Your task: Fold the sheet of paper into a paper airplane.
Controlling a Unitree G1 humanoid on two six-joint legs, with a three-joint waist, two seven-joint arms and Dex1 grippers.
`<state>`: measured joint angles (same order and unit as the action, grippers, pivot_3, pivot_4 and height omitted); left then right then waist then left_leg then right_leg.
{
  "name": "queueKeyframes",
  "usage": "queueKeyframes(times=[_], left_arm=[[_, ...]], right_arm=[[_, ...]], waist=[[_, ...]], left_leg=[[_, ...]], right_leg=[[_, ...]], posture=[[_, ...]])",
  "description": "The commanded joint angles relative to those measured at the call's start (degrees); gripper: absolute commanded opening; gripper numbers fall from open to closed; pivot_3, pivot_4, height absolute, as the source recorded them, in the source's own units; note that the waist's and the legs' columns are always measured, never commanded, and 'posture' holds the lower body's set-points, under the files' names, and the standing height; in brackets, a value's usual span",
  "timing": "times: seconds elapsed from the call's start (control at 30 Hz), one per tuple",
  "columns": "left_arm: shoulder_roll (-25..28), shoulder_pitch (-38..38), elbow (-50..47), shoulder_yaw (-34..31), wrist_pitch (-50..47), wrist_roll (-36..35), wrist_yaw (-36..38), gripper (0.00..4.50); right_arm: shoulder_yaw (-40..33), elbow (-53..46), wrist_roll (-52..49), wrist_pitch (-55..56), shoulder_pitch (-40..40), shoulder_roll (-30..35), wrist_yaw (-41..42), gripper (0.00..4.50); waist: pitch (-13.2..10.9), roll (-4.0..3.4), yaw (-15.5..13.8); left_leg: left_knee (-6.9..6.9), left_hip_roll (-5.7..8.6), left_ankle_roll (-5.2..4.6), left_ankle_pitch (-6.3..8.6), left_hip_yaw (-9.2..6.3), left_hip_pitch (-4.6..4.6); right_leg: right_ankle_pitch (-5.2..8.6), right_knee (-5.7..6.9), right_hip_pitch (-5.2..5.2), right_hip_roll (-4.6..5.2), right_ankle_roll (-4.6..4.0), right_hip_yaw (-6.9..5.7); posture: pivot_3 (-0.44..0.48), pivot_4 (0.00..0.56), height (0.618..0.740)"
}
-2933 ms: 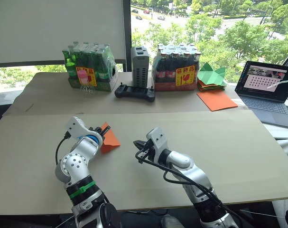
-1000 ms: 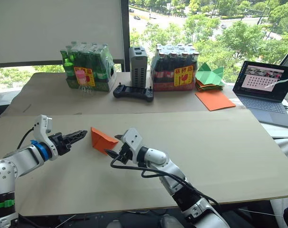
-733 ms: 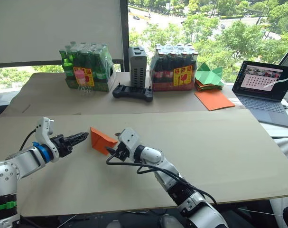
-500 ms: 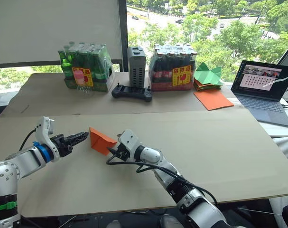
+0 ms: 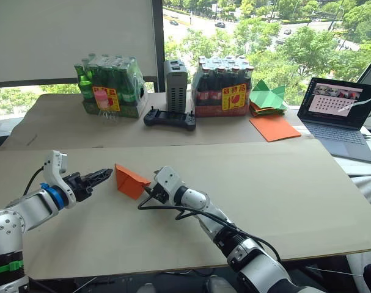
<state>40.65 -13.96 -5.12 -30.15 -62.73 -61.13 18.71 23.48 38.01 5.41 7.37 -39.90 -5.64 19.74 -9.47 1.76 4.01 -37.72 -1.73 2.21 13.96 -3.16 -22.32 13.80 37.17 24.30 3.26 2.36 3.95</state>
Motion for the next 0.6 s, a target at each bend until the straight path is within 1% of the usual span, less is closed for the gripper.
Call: queueKeyframes(times=[0.03,0.17,0.2,0.4,0.5,0.6], left_arm=[[-0.1,0.1,-2.1,-1.6,-0.3,-1.1,-0.1,2.92],[-0.1,0.2,-1.7,-1.7,-0.1,-0.8,-0.1,2.92],[-0.2,0.2,-1.7,-1.7,-0.1,-0.7,-0.1,2.92],[-0.7,0.3,-1.6,-1.6,0.0,-0.6,-0.4,2.92],[-0.7,0.3,-1.3,-1.4,0.1,-0.3,-0.3,2.92],[-0.8,0.2,-1.1,-1.4,0.2,-0.1,-0.3,2.92]], right_arm=[[-0.3,-1.0,-1.0,2.3,-3.4,-6.5,0.9,1.56],[0.1,-2.0,-1.3,2.6,-2.9,-6.9,1.8,0.10],[0.1,-2.1,-1.4,2.7,-2.8,-6.9,2.0,0.04],[0.5,-3.3,-1.2,3.8,-2.7,-6.3,2.6,0.04],[1.1,-4.2,0.2,5.0,-2.6,-4.9,2.7,0.04],[2.5,-7.2,2.7,8.3,-1.4,-0.7,4.3,0.04]], waist=[[0.0,0.00,0.0],[0.0,0.00,0.0],[0.0,0.00,0.0],[0.0,0.00,0.0],[0.0,0.00,0.0],[0.0,0.00,0.0]], left_leg=[[0.00,0.00,0.00,0.00,0.00,0.00],[0.00,0.00,0.00,0.00,0.00,0.00],[0.00,0.00,0.00,0.00,0.00,0.00],[0.00,0.00,0.00,0.00,0.00,0.00],[0.00,0.00,0.00,0.00,0.00,0.00],[0.00,0.00,0.00,0.00,0.00,0.00]], right_leg=[[0.00,0.00,0.00,0.00,0.00,0.00],[0.00,0.00,0.00,0.00,0.00,0.00],[0.00,0.00,0.00,0.00,0.00,0.00],[0.00,0.00,0.00,0.00,0.00,0.00],[0.00,0.00,0.00,0.00,0.00,0.00],[0.00,0.00,0.00,0.00,0.00,0.00]], posture=[[0.000,0.150,0.740],[0.000,0.150,0.740],[0.000,0.150,0.740],[0.000,0.150,0.740],[0.000,0.150,0.740],[0.000,0.150,0.740]])
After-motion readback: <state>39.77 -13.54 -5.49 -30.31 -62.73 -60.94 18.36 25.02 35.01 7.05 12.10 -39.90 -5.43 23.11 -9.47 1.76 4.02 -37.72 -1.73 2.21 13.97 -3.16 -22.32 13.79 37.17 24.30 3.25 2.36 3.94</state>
